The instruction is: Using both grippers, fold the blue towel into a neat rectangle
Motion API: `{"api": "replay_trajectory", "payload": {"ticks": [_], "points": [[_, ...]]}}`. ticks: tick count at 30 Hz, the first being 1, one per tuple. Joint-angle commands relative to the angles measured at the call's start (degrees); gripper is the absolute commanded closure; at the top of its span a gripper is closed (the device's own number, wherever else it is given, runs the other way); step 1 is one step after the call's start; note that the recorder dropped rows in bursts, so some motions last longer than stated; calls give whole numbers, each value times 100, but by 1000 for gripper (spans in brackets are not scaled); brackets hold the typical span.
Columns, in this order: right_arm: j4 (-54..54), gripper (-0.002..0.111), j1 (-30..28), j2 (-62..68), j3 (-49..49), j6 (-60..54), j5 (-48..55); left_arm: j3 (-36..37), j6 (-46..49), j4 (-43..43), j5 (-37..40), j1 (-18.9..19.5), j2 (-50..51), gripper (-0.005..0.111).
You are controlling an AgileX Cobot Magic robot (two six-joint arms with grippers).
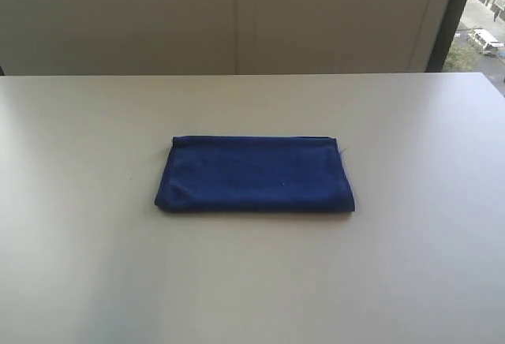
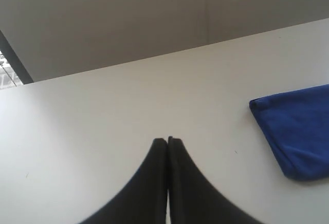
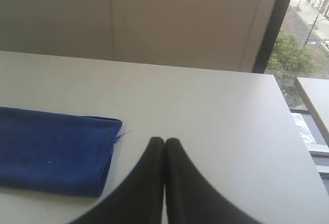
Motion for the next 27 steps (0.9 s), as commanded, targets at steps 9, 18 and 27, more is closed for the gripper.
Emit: {"api": "replay_trajectory", "payload": {"ticks": [9, 18, 27], "points": [[37, 108, 13, -40, -33, 24, -67, 35, -38, -81, -12, -12, -36, 107], [37, 108, 13, -40, -33, 24, -67, 35, -38, -81, -12, -12, -36, 107], [37, 108, 13, -38, -33, 24, -54, 38, -38, -81, 765, 10, -1063, 107]]}}
